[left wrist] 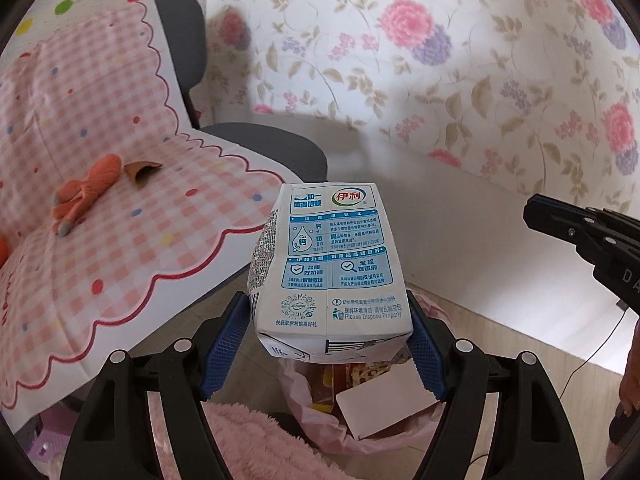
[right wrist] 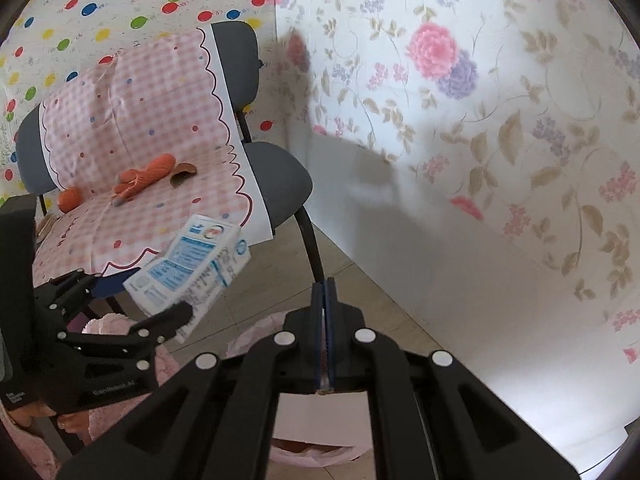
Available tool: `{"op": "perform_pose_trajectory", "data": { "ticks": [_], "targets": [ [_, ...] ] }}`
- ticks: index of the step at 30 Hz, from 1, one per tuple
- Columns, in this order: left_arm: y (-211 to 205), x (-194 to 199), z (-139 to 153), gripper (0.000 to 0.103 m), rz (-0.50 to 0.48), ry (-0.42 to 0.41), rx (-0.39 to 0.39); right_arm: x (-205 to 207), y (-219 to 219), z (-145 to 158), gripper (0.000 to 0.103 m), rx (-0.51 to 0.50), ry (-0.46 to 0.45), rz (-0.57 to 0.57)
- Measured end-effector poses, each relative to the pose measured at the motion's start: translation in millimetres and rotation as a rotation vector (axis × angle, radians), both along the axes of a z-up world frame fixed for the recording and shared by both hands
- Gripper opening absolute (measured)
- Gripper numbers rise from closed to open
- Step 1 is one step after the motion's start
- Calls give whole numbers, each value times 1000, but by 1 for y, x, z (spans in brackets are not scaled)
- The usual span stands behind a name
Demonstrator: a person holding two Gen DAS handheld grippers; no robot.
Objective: Collect trash
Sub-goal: 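Carry the milk carton and white paper to the pink bin and release both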
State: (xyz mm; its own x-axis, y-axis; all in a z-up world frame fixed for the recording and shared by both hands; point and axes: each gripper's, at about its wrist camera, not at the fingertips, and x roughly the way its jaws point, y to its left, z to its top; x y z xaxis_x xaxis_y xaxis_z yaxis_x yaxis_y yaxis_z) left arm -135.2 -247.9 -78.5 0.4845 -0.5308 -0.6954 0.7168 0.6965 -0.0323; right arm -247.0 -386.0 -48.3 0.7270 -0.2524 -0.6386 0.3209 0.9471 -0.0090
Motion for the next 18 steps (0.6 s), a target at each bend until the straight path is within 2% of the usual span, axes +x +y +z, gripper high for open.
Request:
{"op": "perform_pose_trajectory", "data": {
  "ticks": [5,7,9,11,12,14,16,18],
  "targets": [
    [-15,5,-11,75,-30,23,17,5,-12,-7,2,72,-1,7],
    [-22,4,-14,78,-50,22,22,6,-14,-11,2,83,4,3],
    [-27,4,-15,89,-52,3,32,7,-15,-14,2,92,9,-1],
    [-27,4,-13,89,-55,-13,32,8,-16,-16,3,103,15,-2],
    [-26,5,-13,89,-51,-16,38,8,-16,-17,4,105,16,-4],
    [-20,8,-11,89,-33,-21,47,8,-15,-18,15,108,18,-4],
    [-6,14,-7,89,-3,-28,45,9,-14,-18,21,109,17,1],
    [11,20,-5,90,42,-33,54,11,-11,-18,22,112,17,10]
  ]
}}
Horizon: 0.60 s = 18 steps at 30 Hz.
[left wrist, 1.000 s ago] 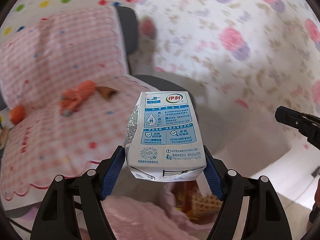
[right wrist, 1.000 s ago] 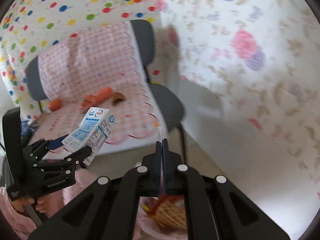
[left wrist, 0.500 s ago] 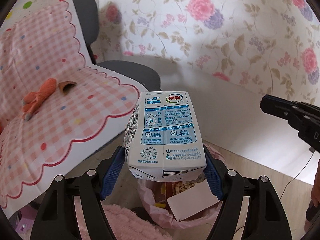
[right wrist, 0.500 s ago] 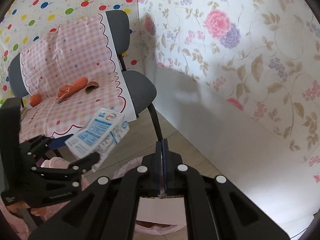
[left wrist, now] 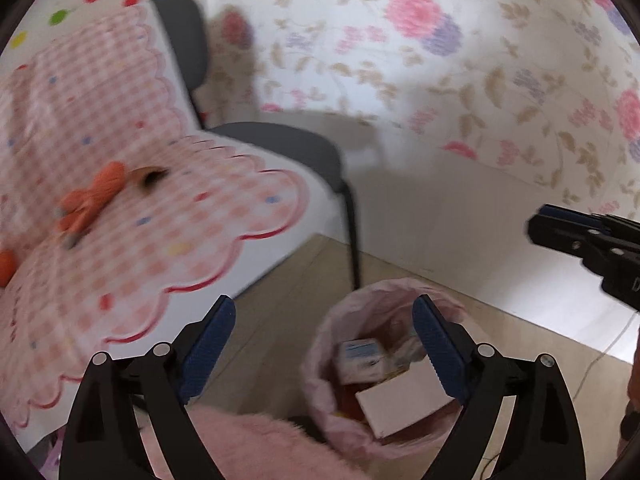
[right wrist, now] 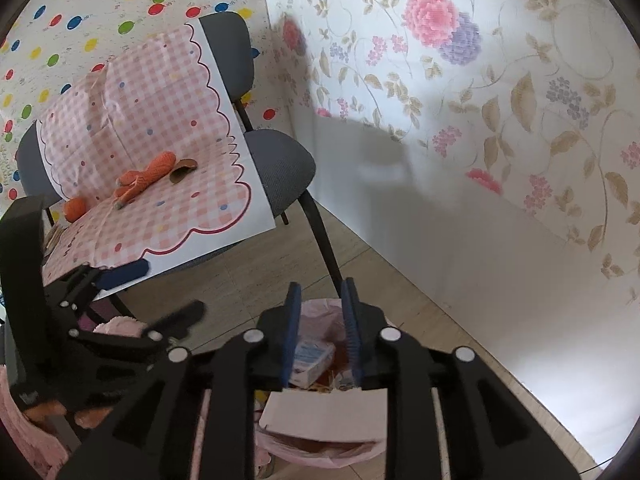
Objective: Collect trash
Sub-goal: 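Carry the milk carton and white paper to the pink bin and release both, then grasp the orange glove with the left tool while the right tool grasps the brown leather piece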
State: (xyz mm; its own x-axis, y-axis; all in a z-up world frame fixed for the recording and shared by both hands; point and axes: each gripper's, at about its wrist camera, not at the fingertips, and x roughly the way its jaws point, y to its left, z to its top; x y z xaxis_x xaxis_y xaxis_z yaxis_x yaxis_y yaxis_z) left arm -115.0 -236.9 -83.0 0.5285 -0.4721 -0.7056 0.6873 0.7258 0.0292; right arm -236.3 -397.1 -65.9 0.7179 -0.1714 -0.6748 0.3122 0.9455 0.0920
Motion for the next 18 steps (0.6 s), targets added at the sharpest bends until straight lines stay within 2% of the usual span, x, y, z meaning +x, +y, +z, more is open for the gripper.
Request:
{"op": "perform_pose_trajectory", "data": {
  "ticks": [3,10,18],
  "targets": [
    [28,9,5,90,79,-14,21,6,8,4,22,17,-5,26],
    [87,21,30,90,221,-45,-6,30,41,18,25,22,-20,123],
    [150,44,39,90,389,-49,0,81,94,24,36,38,-22,267]
  ]
}}
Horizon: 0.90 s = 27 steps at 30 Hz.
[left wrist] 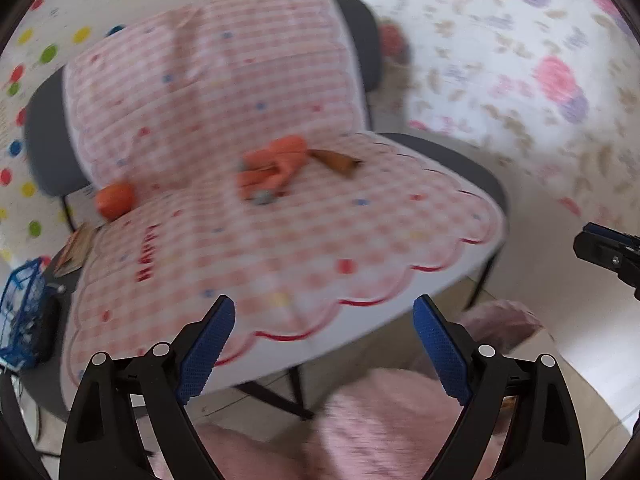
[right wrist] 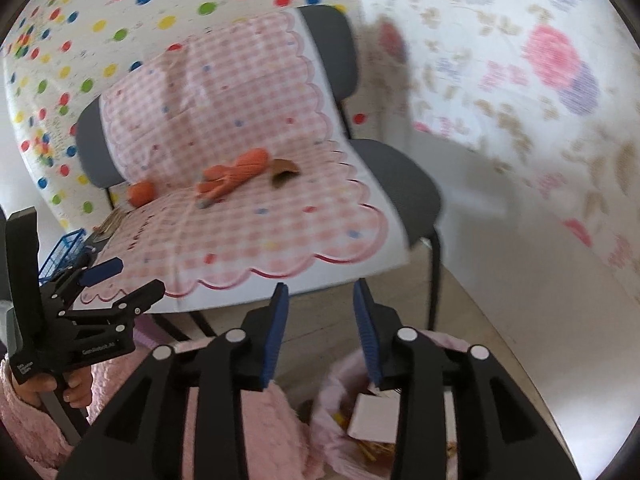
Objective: Collect trash
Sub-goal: 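Grasp the orange glove with the left tool while the right tool grasps the brown leather piece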
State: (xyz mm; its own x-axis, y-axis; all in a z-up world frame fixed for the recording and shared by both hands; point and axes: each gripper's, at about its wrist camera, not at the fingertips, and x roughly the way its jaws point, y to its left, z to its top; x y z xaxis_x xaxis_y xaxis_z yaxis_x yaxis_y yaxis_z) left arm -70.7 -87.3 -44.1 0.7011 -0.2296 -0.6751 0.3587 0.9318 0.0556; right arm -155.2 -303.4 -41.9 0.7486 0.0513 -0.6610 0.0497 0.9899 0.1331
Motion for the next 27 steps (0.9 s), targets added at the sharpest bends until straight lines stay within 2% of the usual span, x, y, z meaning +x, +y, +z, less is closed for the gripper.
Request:
{"op": "perform_pose_trajectory", "data": {
  "ticks": [8,14,16,17,22,27],
  "targets": [
    [49,46,7,91,150,-2,11,72,34,-2,55,-46,10,95],
    [54,99,7,91,207,7,12,144,38,-12,56,-88,30,124],
    [54,117,4,91,215,16,10,168,38,-18,58,-92,41,127],
    [54,122,3,91,219,19,10,183,37,-22,62,-90,50,131],
    [48,163,-8,91,218,45,16,248,33,-41,67,-75,94,131],
    [38,194,-19,91,206,73,22,304,27,-62,77,-42,159,140]
  ]
}}
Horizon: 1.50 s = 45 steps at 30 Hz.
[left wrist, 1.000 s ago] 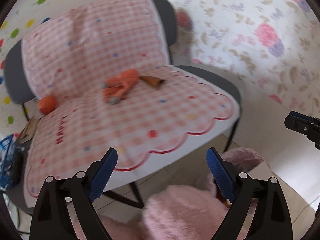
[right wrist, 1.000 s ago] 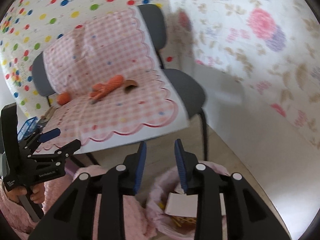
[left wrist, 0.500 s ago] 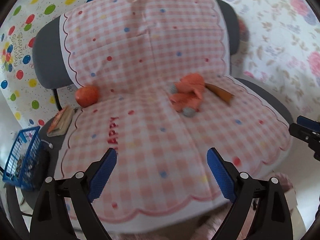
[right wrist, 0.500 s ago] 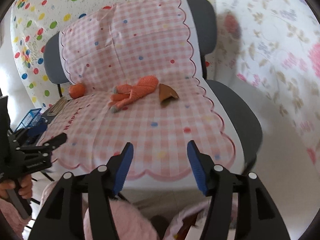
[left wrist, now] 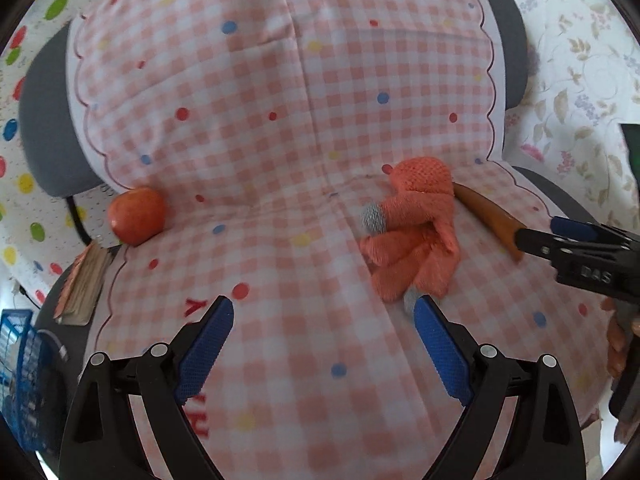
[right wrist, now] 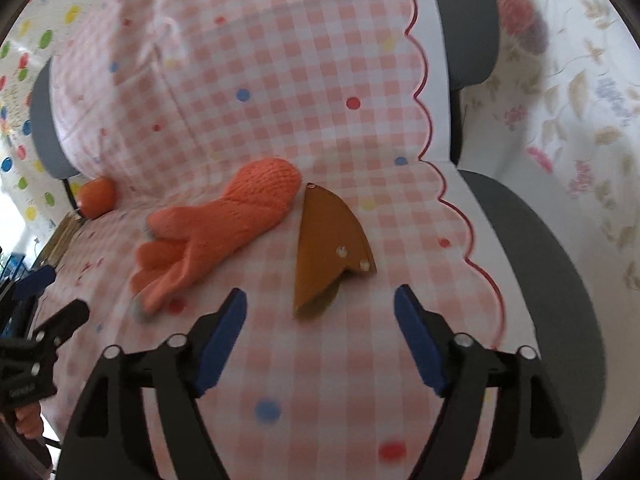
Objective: Collect trash
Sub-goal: 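Grasp the orange glove with the left tool while the right tool grasps the brown leather piece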
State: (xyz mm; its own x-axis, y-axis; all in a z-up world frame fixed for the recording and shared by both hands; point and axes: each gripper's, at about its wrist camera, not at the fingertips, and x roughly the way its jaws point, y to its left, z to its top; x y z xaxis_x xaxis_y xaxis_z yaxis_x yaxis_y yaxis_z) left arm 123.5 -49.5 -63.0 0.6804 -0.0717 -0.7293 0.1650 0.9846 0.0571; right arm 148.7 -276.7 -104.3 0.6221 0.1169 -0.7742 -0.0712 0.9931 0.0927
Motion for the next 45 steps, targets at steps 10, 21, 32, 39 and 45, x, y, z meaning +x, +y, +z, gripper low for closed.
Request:
{"op": "perform_pose_trajectory", "data": {
  "ticks": [10,21,32,39,45],
  "targets": [
    [-7,15,-12,91,-6,29,-17,35,-1,-22,61,-51,80,-1],
    [-27,5,-4,91,-59,13,-2,-26,-2,8,52,-25,-21,-25],
    [-88,39,5,91,-142,-39,93,-73,-29,40,52,30,-94,-83],
    [-111,71,-18,86,-192,28,204,-74,-40,38,52,49,-86,-103],
    [-104,76,-30,32,-199,75,169,-79,-40,38,52,49,-89,-105]
  ]
}}
